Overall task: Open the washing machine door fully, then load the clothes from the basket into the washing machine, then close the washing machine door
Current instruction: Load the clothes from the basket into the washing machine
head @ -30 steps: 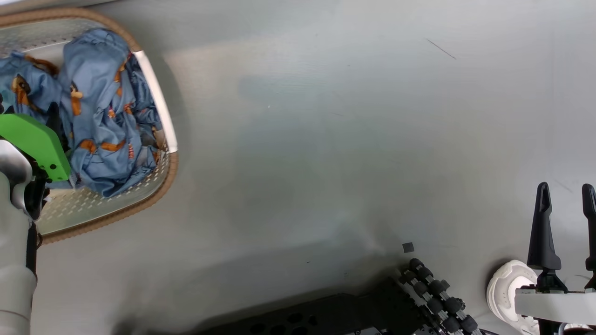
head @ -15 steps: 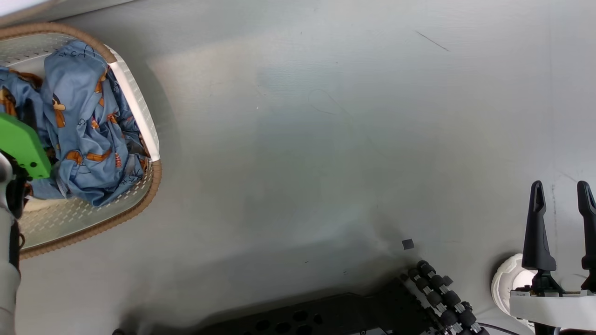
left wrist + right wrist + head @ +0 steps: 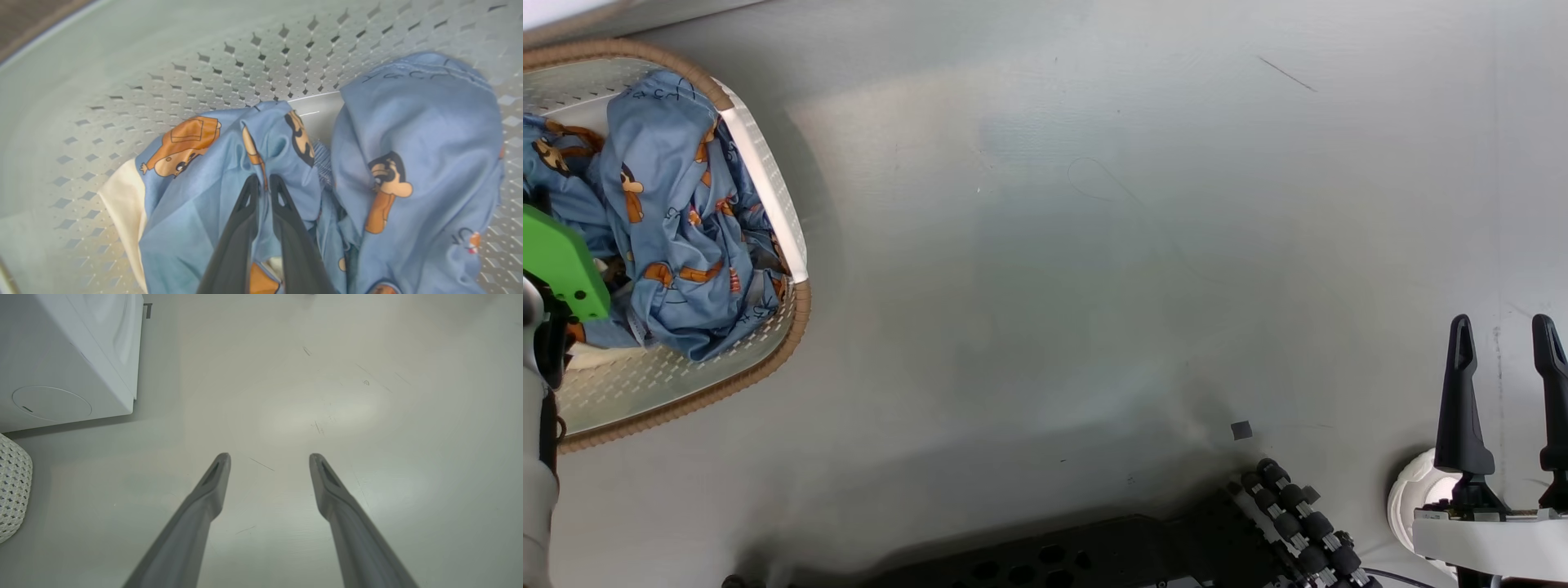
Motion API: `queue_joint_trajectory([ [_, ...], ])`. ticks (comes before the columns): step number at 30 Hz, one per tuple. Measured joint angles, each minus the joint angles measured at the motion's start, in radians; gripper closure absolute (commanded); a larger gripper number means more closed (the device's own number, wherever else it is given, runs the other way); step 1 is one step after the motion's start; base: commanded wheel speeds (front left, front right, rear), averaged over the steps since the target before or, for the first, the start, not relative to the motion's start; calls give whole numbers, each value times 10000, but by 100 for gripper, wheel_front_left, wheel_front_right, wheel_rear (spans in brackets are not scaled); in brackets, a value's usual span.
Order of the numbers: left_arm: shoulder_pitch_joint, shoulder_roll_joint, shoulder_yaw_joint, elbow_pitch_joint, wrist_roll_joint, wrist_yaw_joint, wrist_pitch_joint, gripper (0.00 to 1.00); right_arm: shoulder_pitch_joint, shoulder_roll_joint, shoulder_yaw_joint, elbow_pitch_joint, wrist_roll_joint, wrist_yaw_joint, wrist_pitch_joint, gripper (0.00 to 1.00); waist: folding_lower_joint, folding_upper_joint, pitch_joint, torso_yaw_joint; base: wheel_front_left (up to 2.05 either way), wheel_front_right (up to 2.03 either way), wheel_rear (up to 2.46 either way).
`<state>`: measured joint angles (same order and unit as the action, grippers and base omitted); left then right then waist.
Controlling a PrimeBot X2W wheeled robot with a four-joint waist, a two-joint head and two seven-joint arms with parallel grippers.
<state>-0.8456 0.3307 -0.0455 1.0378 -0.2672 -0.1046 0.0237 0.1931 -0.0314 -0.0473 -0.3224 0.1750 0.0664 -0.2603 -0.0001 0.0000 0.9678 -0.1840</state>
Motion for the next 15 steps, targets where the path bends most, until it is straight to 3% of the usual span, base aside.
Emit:
queue_joint_trajectory([
  [4, -31, -17, -29, 234, 15, 0, -88, 89, 1, 0, 6, -31, -12, -17, 2, 0, 0, 0, 7, 17, 0, 0, 0],
  [6, -99, -25, -42, 290, 15, 0, -178, 100, 2, 0, 13, -38, -29, -71, 2, 0, 0, 0, 13, 27, 0, 0, 0],
  [15, -343, -31, -128, 652, 15, -2, -385, 100, 2, 0, 73, -42, -31, -71, 2, 0, 0, 0, 46, 54, 0, 0, 0],
])
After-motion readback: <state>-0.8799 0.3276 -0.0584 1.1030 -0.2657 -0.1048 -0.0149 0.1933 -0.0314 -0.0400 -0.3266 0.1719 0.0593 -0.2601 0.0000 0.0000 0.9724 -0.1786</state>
